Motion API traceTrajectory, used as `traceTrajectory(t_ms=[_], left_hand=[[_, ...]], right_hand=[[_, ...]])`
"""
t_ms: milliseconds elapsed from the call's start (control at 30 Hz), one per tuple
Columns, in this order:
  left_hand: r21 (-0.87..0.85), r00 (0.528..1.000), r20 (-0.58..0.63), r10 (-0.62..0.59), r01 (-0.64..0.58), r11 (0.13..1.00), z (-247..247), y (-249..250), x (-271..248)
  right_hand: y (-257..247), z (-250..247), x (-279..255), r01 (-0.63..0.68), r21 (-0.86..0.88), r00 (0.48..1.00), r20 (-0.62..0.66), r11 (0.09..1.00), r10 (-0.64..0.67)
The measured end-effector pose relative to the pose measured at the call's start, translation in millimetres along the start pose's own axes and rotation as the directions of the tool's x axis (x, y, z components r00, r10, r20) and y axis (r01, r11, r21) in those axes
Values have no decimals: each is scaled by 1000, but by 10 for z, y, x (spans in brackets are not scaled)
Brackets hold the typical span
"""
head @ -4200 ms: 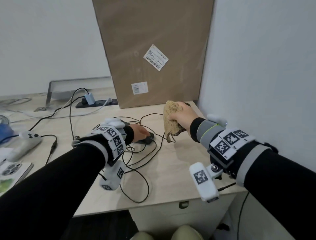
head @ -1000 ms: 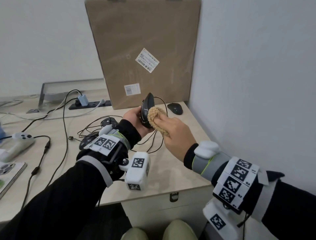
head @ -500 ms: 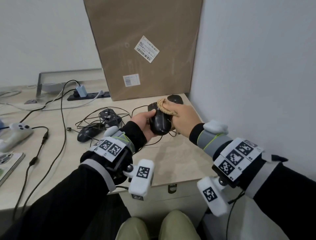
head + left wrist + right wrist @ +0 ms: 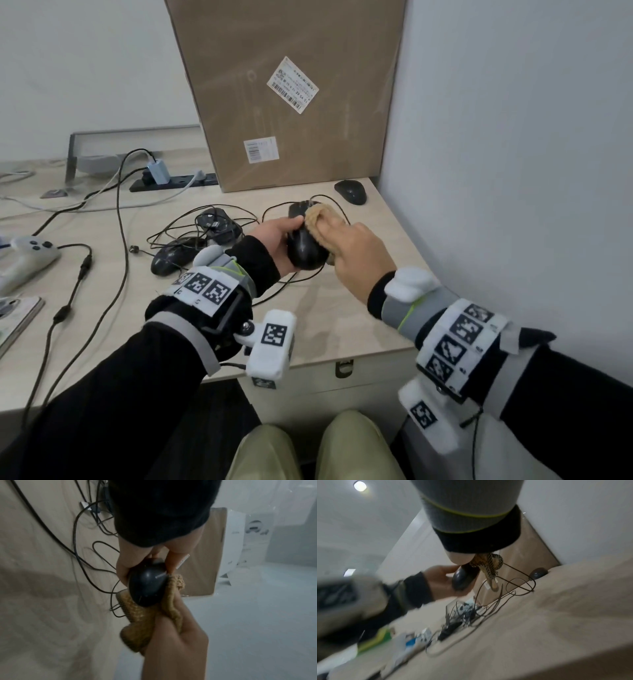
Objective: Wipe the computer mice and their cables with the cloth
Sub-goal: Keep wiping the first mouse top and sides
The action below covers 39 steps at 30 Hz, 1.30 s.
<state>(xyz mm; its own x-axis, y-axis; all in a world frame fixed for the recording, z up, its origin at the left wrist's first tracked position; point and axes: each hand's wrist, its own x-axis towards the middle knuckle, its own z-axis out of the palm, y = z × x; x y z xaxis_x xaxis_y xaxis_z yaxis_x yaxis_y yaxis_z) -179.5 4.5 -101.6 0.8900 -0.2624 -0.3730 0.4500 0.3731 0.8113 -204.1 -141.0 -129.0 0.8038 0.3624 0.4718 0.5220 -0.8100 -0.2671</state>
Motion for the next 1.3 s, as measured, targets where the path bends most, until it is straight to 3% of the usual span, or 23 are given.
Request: traceTrajectory(t_ms=[100,167,433,600,667,767,867,933,1033,1133,1300], left_hand=[[143,996,84,-18,6,990,-54,-109,-33],[173,997,79,-7,-7,985,-86,-141,-21],[133,998,-15,68,-66,989,-57,-184,-10],[141,999,-14,50,-47,989,-57,-282,-42],[199,999,24,47,-50,979,-53,-317,-73],[224,997,39,66,-73,972,-20,-328,-106],[208,995,12,100,-100,973,-13,-273,-104],[190,994,-22,108,-102,977,-17,-243,-84],[135,988,-89,126,-113,984,-36,-225,-44],[128,986,-101,131,-117,985,-75,-232,-33],[209,995,-34,92,-83,974,-42,-320,-95]], right_hand=[[97,-143,199,-209,217,977,81,953,196],[147,-194,232,-296,254,951,170,921,259],[31,-28,57,-26,43,992,127,999,21],[44,76,-50,-86,-7,991,101,996,86],[100,-1,21,-204,98,978,73,974,198],[182,-86,116,-368,181,928,129,912,349],[154,-67,112,-345,281,939,104,896,329],[114,-64,69,-255,331,966,50,909,253],[13,-46,-19,-44,74,996,79,996,38],[-35,12,-64,-62,-37,985,159,997,67],[109,-49,64,-193,91,976,124,977,181]])
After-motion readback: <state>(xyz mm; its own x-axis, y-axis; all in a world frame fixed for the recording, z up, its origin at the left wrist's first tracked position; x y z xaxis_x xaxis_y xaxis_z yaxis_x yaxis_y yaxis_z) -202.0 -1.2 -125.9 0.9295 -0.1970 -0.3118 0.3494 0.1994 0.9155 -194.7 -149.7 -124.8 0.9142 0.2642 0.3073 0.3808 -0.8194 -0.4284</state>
